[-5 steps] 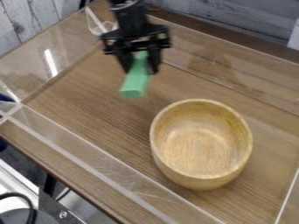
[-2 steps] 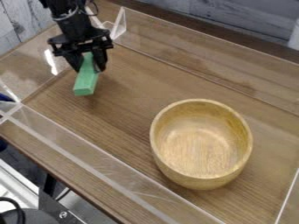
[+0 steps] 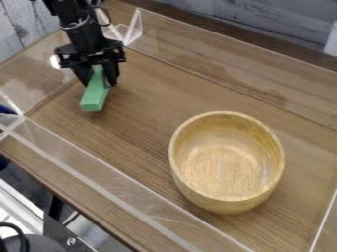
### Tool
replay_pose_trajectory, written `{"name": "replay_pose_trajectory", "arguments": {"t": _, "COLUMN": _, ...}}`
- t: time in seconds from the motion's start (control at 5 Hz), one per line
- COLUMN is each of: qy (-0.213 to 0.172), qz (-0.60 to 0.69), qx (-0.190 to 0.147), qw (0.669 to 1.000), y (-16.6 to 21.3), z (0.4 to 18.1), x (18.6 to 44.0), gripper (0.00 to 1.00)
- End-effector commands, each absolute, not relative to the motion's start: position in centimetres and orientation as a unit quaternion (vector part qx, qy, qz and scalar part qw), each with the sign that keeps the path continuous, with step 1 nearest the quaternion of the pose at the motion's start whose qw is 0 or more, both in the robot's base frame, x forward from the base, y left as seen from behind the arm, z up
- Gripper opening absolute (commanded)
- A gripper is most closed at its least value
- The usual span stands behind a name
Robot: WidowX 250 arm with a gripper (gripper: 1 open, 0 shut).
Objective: Remove the green block from inside the brown bowl and put it on the table
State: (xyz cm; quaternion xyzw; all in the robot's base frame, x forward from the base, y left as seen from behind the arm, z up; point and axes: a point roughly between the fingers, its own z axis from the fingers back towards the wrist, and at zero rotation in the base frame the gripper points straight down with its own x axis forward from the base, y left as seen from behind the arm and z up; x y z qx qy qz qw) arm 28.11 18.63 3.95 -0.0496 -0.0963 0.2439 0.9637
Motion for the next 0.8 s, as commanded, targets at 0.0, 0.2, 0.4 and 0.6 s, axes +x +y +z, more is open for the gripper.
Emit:
{"name": "replay_pose_trajectory", "arguments": {"t": 0.0, "qy": -0.117, "qz": 0.241, "qx": -0.024, "qw": 0.963, "y": 19.9, "z": 5.3, "x": 29.4, "gripper": 1.0}}
{"name": "replay_pose_trajectory", "arguments": {"t": 0.2, "qy": -0.107, "qz": 0.244, "qx": -0.013, "qw": 0.964, "y": 20.1, "z": 4.9, "x": 29.8, "gripper": 0.0}}
{"name": "replay_pose_trajectory", "arguments": {"t": 0.4, "qy": -0.099, "qz": 0.229, "qx": -0.015, "qw": 0.968, "y": 19.6, "z": 4.8, "x": 30.1, "gripper": 0.0}}
{"name": "replay_pose_trajectory", "arguments": {"t": 0.6, "qy": -0.09, "qz": 0.211, "qx": -0.02, "qw": 0.973, "y": 18.9, "z": 4.9, "x": 30.5, "gripper": 0.0}}
